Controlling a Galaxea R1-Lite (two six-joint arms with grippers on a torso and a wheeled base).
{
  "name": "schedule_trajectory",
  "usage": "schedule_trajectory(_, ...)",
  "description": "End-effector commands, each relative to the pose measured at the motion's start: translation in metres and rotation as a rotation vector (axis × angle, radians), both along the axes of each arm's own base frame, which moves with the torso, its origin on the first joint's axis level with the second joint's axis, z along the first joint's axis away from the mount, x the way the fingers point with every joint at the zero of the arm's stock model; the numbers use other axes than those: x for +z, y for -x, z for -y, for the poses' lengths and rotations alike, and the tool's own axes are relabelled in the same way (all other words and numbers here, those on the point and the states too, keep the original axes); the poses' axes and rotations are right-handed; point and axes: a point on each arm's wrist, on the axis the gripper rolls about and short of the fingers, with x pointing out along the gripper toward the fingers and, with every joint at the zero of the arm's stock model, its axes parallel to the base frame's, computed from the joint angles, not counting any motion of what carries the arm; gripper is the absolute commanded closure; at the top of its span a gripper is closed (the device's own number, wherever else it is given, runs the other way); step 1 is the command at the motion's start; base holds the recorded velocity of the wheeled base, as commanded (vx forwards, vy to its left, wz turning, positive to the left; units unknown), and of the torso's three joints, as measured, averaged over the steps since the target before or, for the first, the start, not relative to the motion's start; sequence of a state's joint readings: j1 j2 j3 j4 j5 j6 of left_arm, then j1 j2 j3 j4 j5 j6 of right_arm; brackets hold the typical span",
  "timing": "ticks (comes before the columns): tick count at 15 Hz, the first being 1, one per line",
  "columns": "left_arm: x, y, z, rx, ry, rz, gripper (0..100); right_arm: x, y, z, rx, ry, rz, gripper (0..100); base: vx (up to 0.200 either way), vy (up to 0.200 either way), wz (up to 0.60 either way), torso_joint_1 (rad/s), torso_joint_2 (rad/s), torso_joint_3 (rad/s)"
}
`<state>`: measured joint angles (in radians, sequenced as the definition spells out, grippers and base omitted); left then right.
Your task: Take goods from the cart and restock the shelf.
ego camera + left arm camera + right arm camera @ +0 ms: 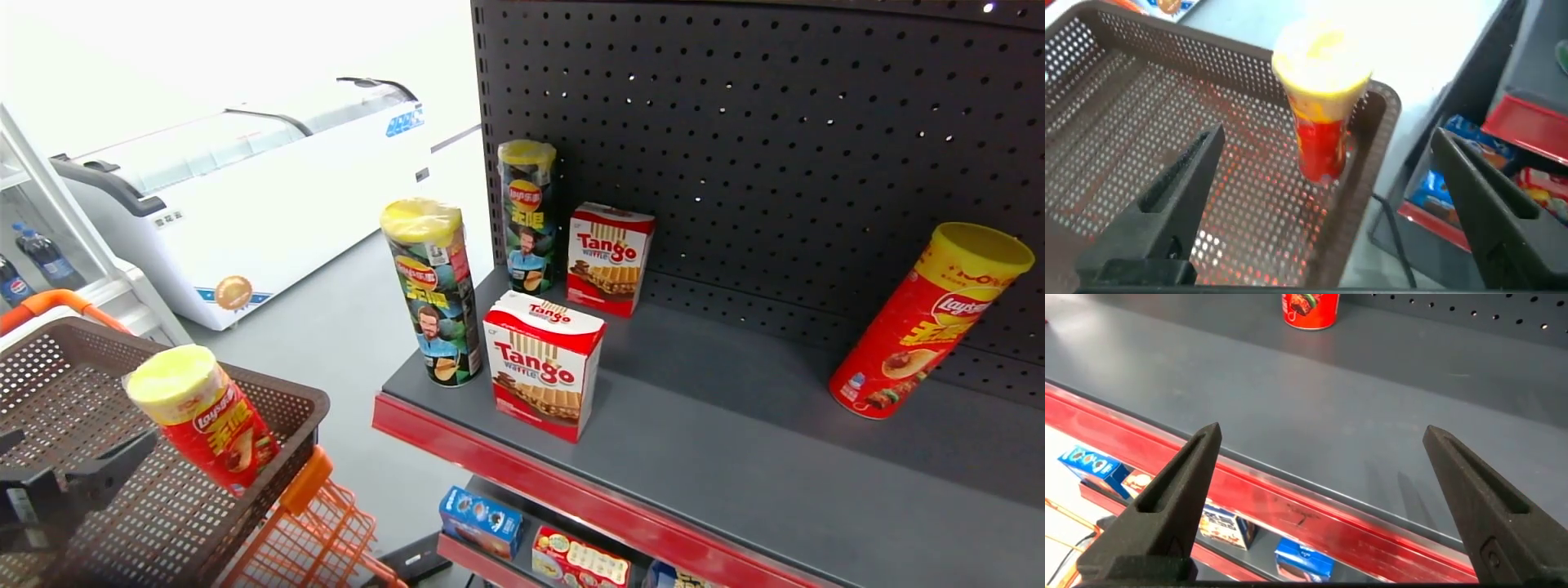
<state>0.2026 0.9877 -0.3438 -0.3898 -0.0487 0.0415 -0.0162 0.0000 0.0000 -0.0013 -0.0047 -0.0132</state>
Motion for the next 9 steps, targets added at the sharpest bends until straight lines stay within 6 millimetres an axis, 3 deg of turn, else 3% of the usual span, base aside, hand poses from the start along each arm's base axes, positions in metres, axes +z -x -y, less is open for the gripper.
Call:
schedule_trajectory(1, -0.043, -0.032, -0.009, 0.002, -0.005, -0.125, 0, 0.000, 0.000, 0.000, 0.001, 0.001, 0.000, 0, 0.000, 0.000, 0.00, 0.000, 0.00, 0.000)
schedule_trajectory(4, -0.062, -0.054, -0.013, 0.004, -0.003, -0.102, 0, 0.000, 0.000, 0.000, 0.001, 0.001, 0.000, 0, 0.000, 0.000, 0.00, 0.000, 0.00, 0.000)
schedule_trajectory(9, -0.083, -0.071, -0.018, 0.001, -0.021, -0.109, 0, 0.000, 0.000, 0.000, 0.001, 0.001, 0.000, 0, 0.000, 0.000, 0.00, 0.000, 0.00, 0.000)
